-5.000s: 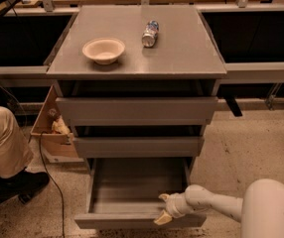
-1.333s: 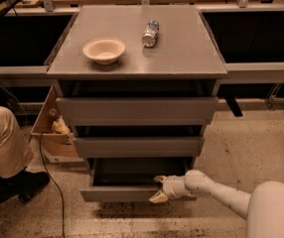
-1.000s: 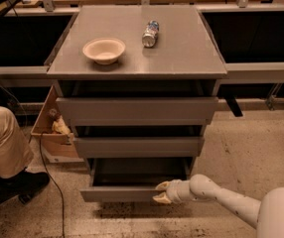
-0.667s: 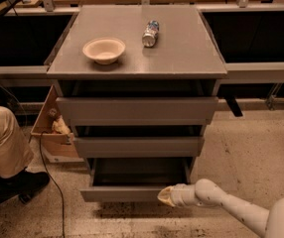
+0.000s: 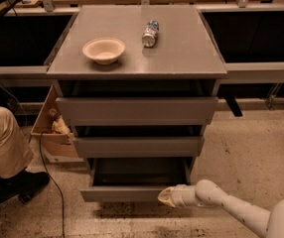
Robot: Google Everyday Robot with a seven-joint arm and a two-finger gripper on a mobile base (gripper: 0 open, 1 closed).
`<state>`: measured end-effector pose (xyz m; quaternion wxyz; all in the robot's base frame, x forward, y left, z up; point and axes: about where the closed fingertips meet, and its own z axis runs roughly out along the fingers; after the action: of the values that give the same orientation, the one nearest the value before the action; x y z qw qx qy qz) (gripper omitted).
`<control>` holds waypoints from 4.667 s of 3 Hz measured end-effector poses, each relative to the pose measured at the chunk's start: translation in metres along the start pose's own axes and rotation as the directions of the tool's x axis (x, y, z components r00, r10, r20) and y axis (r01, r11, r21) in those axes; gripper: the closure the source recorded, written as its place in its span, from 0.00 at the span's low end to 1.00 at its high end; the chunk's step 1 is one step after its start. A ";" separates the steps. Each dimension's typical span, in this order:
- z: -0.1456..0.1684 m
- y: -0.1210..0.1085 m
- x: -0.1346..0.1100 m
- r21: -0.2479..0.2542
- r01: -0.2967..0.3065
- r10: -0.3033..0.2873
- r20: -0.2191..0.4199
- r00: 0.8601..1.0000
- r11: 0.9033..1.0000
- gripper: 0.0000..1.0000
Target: Close bottom drawer
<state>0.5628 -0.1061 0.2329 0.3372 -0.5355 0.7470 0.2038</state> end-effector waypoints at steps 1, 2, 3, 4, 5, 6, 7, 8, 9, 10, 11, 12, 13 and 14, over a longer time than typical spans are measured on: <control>0.004 0.000 0.003 0.008 -0.015 0.015 0.007 1.000 1.000 1.00; 0.008 -0.005 0.016 0.034 -0.041 0.041 0.009 0.999 0.999 1.00; 0.011 -0.009 0.032 0.062 -0.061 0.061 0.012 0.998 0.996 1.00; 0.017 -0.018 0.047 0.097 -0.079 0.075 0.044 0.996 0.992 1.00; 0.025 -0.027 0.057 0.120 -0.084 0.076 0.074 0.994 0.989 1.00; 0.040 -0.039 0.053 0.127 -0.066 0.050 0.122 0.991 0.990 1.00; 0.057 -0.055 0.043 0.132 -0.041 0.019 0.170 0.985 0.990 1.00; 0.072 -0.069 0.032 0.147 -0.031 -0.001 0.212 0.977 0.989 1.00; 0.072 -0.069 0.032 0.147 -0.031 -0.001 0.212 0.977 0.989 1.00; 0.078 -0.079 0.027 0.161 -0.039 -0.001 0.242 0.970 0.986 1.00; 0.078 -0.077 0.027 0.161 -0.040 -0.001 0.243 0.970 0.986 1.00; 0.083 -0.087 0.019 0.176 -0.066 0.013 0.284 0.959 0.982 1.00; 0.088 -0.073 0.014 0.172 -0.081 0.026 0.300 0.954 0.982 1.00; 0.093 -0.065 0.011 0.175 -0.106 0.045 0.322 0.946 0.979 1.00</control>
Offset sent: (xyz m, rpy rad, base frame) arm 0.0095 -0.0204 -0.0273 0.0121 -0.0030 -0.1002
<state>0.6482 -0.0740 0.1647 0.4941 -0.4321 0.7193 0.2274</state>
